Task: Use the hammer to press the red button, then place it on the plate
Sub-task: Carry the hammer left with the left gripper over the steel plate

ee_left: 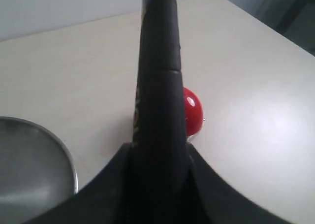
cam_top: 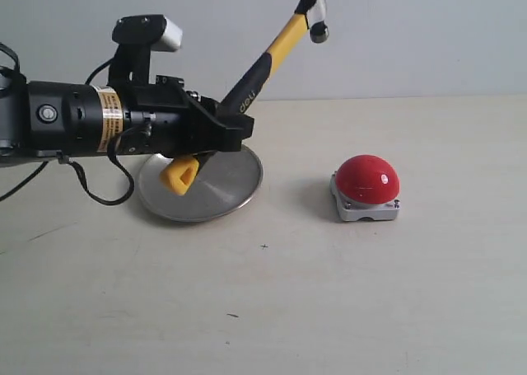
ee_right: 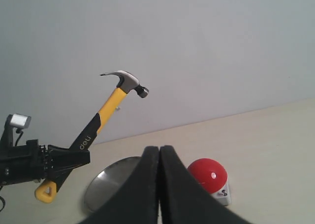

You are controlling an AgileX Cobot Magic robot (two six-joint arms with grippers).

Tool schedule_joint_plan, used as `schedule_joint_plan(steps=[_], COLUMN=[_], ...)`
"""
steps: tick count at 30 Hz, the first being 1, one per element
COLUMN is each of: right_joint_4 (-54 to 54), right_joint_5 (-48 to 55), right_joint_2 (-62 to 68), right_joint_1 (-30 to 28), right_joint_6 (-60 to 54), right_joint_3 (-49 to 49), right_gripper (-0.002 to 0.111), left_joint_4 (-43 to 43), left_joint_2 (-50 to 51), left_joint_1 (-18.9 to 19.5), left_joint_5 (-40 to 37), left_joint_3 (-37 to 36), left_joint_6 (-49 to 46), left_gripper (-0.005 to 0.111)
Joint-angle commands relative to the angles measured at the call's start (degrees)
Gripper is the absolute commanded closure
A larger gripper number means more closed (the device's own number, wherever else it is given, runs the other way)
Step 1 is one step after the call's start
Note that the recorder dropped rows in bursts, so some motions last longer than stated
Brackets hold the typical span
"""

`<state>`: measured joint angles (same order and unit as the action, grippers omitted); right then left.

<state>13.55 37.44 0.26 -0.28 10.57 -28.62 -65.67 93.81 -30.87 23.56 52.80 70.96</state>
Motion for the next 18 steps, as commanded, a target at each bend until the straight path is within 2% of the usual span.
schedule_joint_plan(steps=[1, 13, 18], right_joint_4=[-0.1, -0.1, -0.1], right_joint_5=[-0.1, -0.2, -0.2], right_joint_2=[-0.3, -0.3, -0.3], right_joint_1=[-0.1, -0.1, -0.1], right_joint_6=[0.0, 0.0, 0.0], right_joint_3=[0.3, 0.3, 0.3], right_gripper=[0.108, 0.108, 0.108], left_joint_4=[0.8, 4.1, 2.7], left_joint_2=[-2.8, -2.8, -2.4], left_joint_1=[0.1, 0.1, 1.6], left_joint_5=[1.8, 1.8, 1.8], left_joint_3=[-1.4, -5.7, -5.7], left_joint_6=[-0.2, -2.8, 3.5], left_gripper=[0.107, 0.107, 0.107])
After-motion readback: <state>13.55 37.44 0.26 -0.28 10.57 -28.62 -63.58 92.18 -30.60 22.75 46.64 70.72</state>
